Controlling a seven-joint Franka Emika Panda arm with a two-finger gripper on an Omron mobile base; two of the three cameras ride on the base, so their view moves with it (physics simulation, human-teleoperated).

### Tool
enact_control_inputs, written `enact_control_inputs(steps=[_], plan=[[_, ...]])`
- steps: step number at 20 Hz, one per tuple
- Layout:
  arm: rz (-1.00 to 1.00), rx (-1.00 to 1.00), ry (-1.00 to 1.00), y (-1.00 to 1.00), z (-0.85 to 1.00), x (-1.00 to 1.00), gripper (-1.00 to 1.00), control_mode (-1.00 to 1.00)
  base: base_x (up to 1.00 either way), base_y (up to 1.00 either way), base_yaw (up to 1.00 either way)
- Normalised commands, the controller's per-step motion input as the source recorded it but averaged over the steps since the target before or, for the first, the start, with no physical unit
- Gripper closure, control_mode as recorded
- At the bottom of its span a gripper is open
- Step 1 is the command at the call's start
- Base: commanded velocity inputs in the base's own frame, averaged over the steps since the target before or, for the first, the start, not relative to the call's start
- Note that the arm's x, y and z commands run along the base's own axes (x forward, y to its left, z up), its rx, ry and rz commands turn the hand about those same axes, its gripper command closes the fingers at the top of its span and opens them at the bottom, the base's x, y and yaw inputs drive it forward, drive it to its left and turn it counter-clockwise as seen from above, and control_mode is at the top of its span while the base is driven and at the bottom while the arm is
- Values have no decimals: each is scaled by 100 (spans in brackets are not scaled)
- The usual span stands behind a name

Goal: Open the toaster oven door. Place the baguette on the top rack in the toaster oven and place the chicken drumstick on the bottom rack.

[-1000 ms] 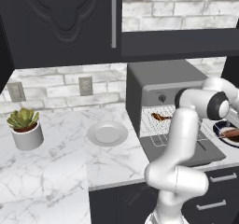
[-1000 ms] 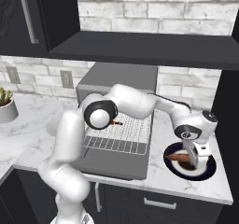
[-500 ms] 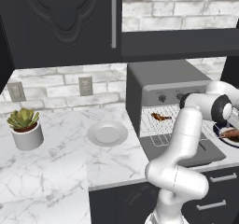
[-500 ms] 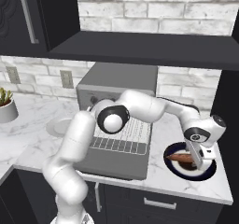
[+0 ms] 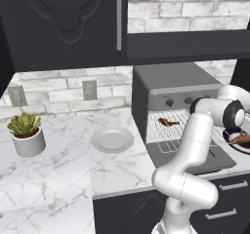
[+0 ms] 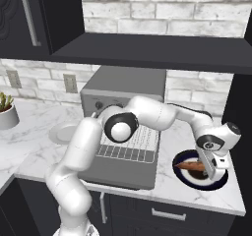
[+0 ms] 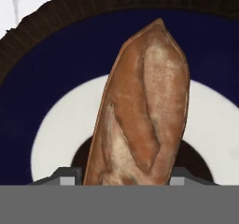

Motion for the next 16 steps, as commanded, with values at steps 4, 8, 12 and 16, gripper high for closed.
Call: enact_control_inputs(steps=[4,8,12,16], plan=[[0,0,0,21,21,-9,100,-100,0,0,0],[0,-1,-4,60,91,-50,100,-100,0,0,0],[0,0,-10,62,99,-62,100,-100,0,0,0],[-1,0,-4,100,84,-47,100,-100,0,0,0]])
